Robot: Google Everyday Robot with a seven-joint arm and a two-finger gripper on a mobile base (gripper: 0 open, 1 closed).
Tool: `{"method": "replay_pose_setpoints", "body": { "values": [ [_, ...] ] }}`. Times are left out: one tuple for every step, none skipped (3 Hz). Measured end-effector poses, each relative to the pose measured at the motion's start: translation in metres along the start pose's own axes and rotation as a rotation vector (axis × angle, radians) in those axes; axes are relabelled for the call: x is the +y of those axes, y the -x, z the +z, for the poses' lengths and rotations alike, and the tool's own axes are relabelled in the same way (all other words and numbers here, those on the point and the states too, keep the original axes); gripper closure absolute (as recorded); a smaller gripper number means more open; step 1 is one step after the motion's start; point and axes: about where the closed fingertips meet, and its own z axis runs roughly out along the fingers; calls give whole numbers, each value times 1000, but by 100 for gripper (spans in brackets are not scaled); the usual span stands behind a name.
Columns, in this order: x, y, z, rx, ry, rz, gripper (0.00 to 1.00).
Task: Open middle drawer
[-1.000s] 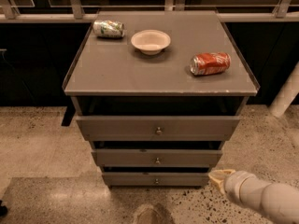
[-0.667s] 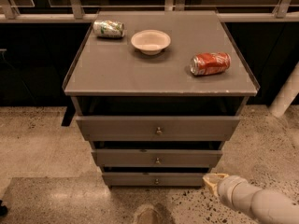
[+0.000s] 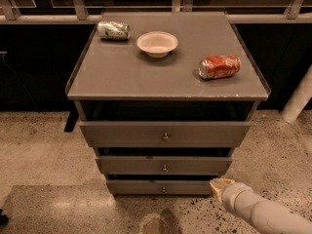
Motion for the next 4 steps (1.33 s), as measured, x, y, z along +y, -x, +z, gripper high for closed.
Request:
{"method": "replay_pose_setpoints", "body": {
  "values": [
    [7,-4,1,-7,48,-25,100],
    [10,-4,14,-61,136,-77,100],
    [3,-3,38,-135,233,-65,100],
    [-3,2,63,-183,299,-27,100]
  ]
}}
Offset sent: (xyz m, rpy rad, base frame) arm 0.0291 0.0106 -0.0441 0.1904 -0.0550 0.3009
